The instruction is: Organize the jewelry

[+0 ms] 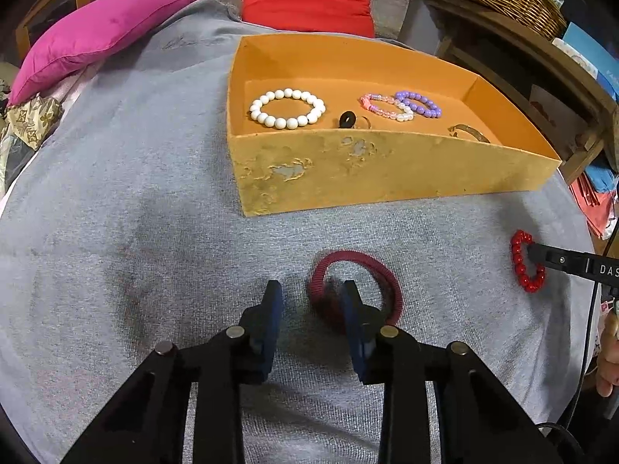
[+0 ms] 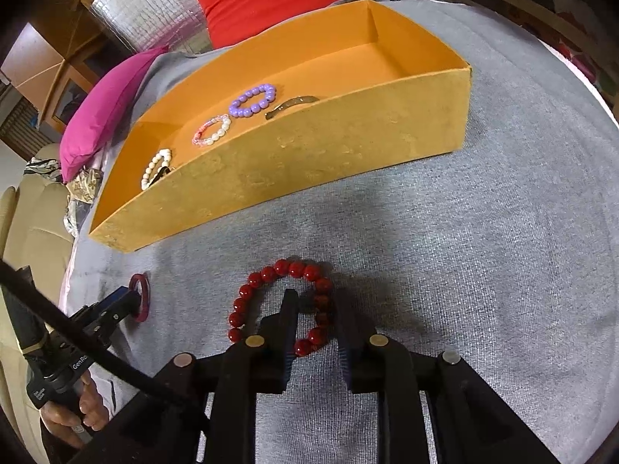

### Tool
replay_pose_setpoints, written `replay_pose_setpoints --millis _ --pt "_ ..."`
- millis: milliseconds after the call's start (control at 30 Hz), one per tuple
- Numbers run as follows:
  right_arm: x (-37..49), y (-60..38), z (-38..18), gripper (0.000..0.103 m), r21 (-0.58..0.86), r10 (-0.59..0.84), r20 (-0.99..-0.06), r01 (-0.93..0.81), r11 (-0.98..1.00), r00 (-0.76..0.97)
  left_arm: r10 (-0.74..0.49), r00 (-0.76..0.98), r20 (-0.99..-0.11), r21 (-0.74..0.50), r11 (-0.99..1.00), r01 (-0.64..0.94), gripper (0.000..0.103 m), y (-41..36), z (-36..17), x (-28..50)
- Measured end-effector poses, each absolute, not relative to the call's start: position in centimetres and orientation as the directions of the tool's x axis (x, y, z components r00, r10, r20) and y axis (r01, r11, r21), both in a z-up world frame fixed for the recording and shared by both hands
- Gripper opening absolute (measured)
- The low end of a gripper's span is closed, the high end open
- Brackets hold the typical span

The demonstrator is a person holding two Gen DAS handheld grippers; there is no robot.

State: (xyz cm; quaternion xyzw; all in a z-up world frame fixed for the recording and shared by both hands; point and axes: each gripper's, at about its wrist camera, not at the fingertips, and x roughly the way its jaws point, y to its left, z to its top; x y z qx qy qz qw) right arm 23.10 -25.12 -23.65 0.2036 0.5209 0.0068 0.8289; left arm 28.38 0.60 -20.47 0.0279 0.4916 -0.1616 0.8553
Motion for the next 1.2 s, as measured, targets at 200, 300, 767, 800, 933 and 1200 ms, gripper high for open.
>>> replay_pose_setpoints --millis 200,300,767,800,933,1200 --pt "23.1 -24.8 -23.7 0.024 0.319 0.208 -0.861 0.174 0.932 0.464 -0.218 0.484 -0.847 -0.057 0.944 0.324 0.031 -0.1 -20.5 27.9" --pt "23.1 -24.0 -23.6 0.023 0.263 0.172 -0.866 0.135 0.955 0.47 -0.202 0.488 -0.849 -0.034 0.943 0.331 0.031 -0.5 -20.7 27.9" --pt "23.2 -23.5 -23.8 0.014 0.17 0.096 -0.874 0.114 0.979 0.476 -0.171 0.476 -0.863 -0.046 0.964 0.263 0.086 0.4 -21.6 28.5" --pt "23.2 -23.5 -23.8 0.014 0.168 0.094 -0.874 0.115 0.979 0.476 -0.174 0.482 -0.859 -0.045 0.963 0.268 0.086 0.4 -21.6 28.3" --pt "23.2 -23.3 -23.9 0.014 0.158 0.087 -0.875 0.112 0.981 0.476 -0.159 0.488 -0.858 -0.015 0.958 0.286 0.086 0.2 -21.6 28.0" --pt "23.2 -23.5 -23.9 0.014 0.17 0.094 -0.873 0.117 0.978 0.479 -0.181 0.492 -0.852 -0.018 0.948 0.318 0.06 -0.1 -21.0 27.6"
